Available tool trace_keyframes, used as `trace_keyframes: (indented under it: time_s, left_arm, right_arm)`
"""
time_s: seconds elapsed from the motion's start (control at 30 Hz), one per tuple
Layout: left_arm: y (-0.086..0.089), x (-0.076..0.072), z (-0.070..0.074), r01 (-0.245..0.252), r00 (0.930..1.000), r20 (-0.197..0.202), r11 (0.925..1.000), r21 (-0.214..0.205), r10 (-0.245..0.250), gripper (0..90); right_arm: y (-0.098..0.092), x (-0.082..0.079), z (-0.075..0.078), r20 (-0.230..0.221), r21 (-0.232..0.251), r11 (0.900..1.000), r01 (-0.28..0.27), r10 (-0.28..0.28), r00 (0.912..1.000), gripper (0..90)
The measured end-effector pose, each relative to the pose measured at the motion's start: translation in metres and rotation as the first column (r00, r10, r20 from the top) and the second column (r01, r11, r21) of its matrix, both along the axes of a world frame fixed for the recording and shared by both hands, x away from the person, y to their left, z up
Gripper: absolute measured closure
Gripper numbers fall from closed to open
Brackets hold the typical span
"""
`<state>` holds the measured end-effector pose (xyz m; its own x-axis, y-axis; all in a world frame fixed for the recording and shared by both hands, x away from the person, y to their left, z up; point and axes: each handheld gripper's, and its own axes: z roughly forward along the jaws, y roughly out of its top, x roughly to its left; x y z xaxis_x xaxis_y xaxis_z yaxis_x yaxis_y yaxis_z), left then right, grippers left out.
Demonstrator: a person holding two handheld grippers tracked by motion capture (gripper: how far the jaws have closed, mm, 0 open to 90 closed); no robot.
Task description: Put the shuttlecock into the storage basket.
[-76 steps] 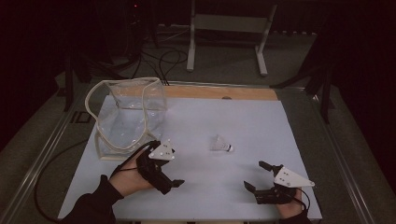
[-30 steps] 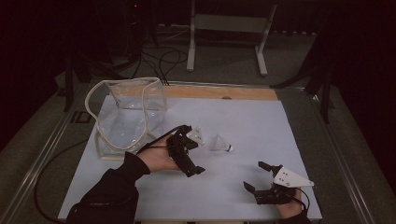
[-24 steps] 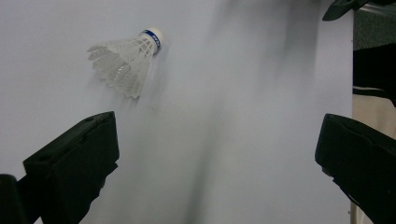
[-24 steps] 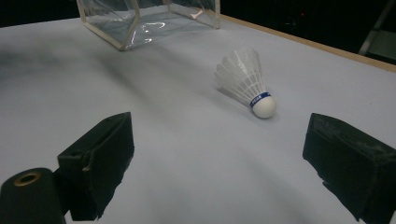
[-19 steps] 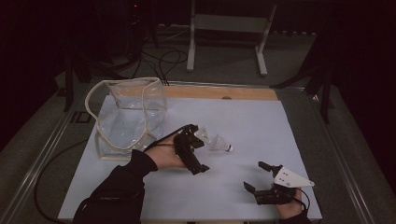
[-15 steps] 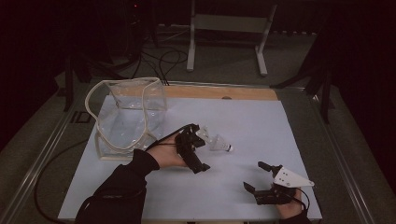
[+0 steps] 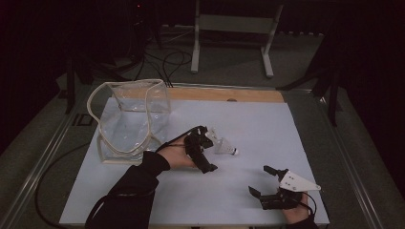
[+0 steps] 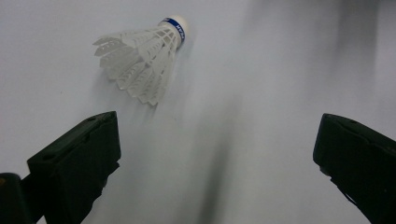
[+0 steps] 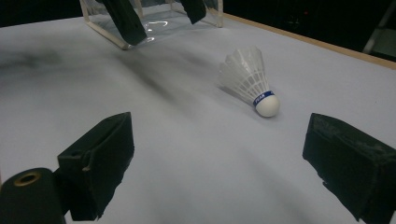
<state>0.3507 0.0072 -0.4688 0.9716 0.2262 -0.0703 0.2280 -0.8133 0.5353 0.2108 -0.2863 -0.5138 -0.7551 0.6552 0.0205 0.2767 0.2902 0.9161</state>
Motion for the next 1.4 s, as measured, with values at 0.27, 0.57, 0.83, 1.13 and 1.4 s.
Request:
trace_keyframes:
  time_s: [0.27,0.57,0.83,1.13,1.4]
  left_arm:
    - [-0.007,0.008,-0.012,-0.015,0.9999,0.003,0.9998,0.015,0.015,2.9]
    - [-0.014,0.016,-0.026,-0.037,0.9993,0.009,0.9989,0.030,0.037,4.8]
    - [-0.020,0.020,-0.030,-0.033,0.9994,0.013,0.9988,0.037,0.032,10.0]
    - [-0.028,0.024,-0.039,-0.028,0.9996,0.010,0.9986,0.045,0.028,18.5]
    - [-0.036,0.025,-0.045,-0.030,0.9996,0.005,0.9978,0.060,0.029,27.4]
  right_arm:
    - [0.000,0.000,0.000,-0.005,0.002,1.0000,-0.001,0.001,1.0000,8.6]
    - [0.000,0.000,-0.001,-0.009,0.003,1.0000,-0.004,0.004,1.0000,8.6]
    - [0.001,0.001,-0.002,-0.012,0.007,1.0000,-0.006,0.006,0.9999,8.6]
    - [0.001,0.001,-0.002,-0.016,0.011,0.9999,-0.009,0.009,0.9998,8.6]
    - [0.000,0.001,-0.002,-0.017,0.013,0.9998,-0.012,0.012,0.9998,8.6]
